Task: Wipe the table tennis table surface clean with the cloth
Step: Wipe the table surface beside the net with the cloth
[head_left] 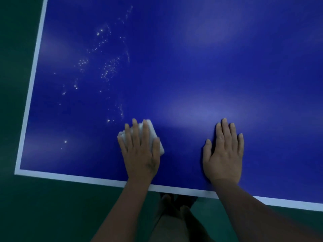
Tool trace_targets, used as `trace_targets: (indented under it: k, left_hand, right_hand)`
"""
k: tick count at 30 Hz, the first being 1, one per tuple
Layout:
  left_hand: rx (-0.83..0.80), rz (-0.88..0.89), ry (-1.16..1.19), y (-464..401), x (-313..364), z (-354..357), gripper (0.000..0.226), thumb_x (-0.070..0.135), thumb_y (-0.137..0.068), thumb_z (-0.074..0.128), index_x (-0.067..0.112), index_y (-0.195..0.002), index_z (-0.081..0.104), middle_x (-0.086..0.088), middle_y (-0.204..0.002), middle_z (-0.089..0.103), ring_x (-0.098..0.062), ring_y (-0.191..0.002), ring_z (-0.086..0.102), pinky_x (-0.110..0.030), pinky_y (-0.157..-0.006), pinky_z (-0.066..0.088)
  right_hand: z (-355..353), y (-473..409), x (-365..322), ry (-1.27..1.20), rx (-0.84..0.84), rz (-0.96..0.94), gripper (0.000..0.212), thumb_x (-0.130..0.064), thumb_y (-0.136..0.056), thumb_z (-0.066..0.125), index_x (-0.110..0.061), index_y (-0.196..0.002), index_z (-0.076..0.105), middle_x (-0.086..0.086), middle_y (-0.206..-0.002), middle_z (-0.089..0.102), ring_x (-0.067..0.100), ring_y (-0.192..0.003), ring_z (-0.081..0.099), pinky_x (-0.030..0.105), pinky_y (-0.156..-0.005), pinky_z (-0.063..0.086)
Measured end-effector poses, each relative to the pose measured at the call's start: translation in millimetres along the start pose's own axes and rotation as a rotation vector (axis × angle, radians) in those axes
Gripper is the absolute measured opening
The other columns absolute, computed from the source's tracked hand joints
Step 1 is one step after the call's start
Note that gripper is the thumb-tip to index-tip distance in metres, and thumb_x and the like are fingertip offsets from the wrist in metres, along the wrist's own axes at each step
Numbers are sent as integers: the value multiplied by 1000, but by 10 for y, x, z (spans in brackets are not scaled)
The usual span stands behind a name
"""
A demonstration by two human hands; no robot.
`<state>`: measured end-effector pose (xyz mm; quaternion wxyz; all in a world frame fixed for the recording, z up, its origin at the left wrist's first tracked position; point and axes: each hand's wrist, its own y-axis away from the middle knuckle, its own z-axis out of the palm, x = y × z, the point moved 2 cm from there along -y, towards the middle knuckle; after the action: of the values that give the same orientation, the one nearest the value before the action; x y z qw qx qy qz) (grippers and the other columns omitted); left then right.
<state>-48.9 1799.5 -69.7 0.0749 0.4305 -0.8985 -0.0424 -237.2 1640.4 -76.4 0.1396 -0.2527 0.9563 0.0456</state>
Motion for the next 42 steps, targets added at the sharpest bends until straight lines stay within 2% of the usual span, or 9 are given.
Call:
trace_targets:
  k: [3,8,12,18,25,28,32,38,42]
  left_hand:
    - [32,-33,-4,-365,-22,6,67,53,-113,19,20,-171,9,-11,-178,4,-32,-165,-1,-64,-129,9]
    - [36,-21,-7,132,105,13,66,51,-114,20,21,-171,9,-10,-178,4,-31,-165,0,-62,-130,9]
    - [62,-63,46,-187,296,38,62,45,-115,20,19,-171,14,-11,-178,9,-33,-165,4,-64,-129,10]
    - [3,316,-14,-251,1065,75,66,55,-113,19,24,-171,15,-9,-178,10,-32,-165,2,-62,-129,7]
    - [-52,404,6,1165,416,107,62,42,-113,43,18,-168,27,-11,-176,17,-33,-164,13,-65,-126,22]
    - [-31,400,-43,948,324,93,61,39,-114,36,16,-169,23,-11,-177,15,-34,-164,10,-65,-127,18]
    - [-29,235,-46,468,385,26,61,43,-115,21,18,-171,14,-11,-178,9,-32,-165,1,-62,-129,11]
    - [-42,364,5,1197,354,119,65,46,-112,37,17,-169,23,-12,-176,16,-32,-164,9,-63,-127,19]
    - [-19,414,-7,1012,318,123,61,41,-114,35,16,-169,23,-11,-177,15,-31,-164,9,-61,-128,18]
  right_hand:
    - [13,-6,-2,-1,8,0,65,-37,-109,38,-7,-166,32,4,-177,19,23,-166,11,50,-134,8]
    - [-18,2,1,0,10,-3,65,-38,-109,39,-8,-166,31,3,-177,19,22,-166,11,51,-134,10]
    - [-4,-8,6,-8,31,-3,64,-38,-109,39,-8,-166,33,4,-177,21,22,-165,11,50,-134,8]
    - [16,7,15,3,71,-17,61,-36,-110,40,-7,-164,36,5,-176,24,22,-165,15,49,-134,10]
    - [3,21,-1,12,63,-22,61,-39,-112,35,-7,-165,35,5,-177,23,24,-165,15,50,-134,11]
    - [-17,35,-11,9,46,-24,61,-40,-114,29,-8,-166,32,4,-177,20,23,-165,11,50,-134,9]
    - [-15,150,-68,-73,101,-66,54,-32,-115,34,-3,-160,42,9,-174,30,28,-163,21,53,-132,16]
    - [79,485,-286,-28,65,-82,59,-39,-115,32,-7,-164,36,5,-176,26,24,-165,16,51,-134,13]
    - [100,473,-290,15,45,-49,63,-46,-113,33,-11,-166,34,1,-177,22,21,-165,12,51,-134,9]
